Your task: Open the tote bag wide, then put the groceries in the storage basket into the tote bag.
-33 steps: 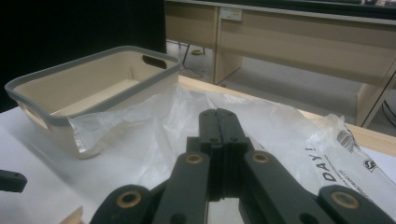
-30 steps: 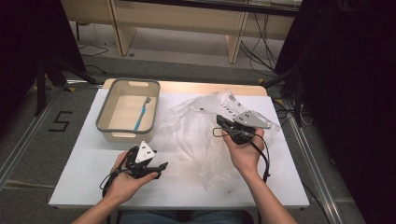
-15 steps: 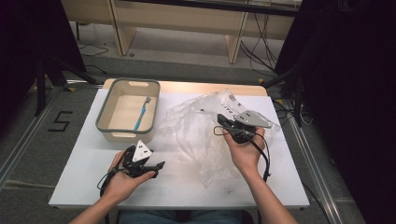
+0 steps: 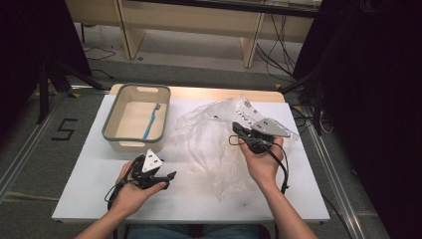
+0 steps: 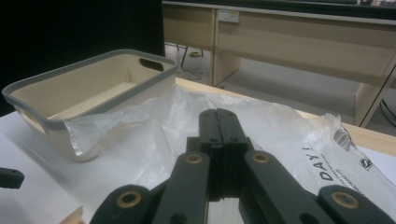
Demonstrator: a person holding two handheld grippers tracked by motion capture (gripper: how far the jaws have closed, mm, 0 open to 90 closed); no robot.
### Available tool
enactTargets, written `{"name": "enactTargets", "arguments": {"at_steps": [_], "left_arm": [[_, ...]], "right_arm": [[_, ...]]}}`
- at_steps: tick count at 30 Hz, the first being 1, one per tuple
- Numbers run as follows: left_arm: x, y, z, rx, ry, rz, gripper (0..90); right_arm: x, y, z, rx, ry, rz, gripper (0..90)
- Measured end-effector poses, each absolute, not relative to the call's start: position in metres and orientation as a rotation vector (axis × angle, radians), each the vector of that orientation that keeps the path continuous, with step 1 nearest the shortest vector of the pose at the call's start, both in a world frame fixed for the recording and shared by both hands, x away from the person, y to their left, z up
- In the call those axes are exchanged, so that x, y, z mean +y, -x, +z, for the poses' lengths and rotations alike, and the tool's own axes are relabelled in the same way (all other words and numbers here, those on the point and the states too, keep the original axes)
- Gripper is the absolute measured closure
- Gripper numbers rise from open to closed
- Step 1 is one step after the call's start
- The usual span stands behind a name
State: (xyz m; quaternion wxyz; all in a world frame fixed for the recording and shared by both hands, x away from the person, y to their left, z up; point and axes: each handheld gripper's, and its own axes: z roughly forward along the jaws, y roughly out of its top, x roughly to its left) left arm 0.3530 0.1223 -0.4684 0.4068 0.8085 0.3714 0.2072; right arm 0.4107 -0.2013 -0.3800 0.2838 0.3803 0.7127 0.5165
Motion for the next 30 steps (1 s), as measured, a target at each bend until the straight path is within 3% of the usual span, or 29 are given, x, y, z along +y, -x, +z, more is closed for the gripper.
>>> {"name": "enactTargets", "arguments": {"at_steps": [30], "left_arm": [[0.1238,-0.3521,-0.4678,0.927,-2.032,0.507,38.0]], "right_arm": [[-0.1990,-0.4132,-0.3794,1.911,-1.027,1.384,90.0]]}}
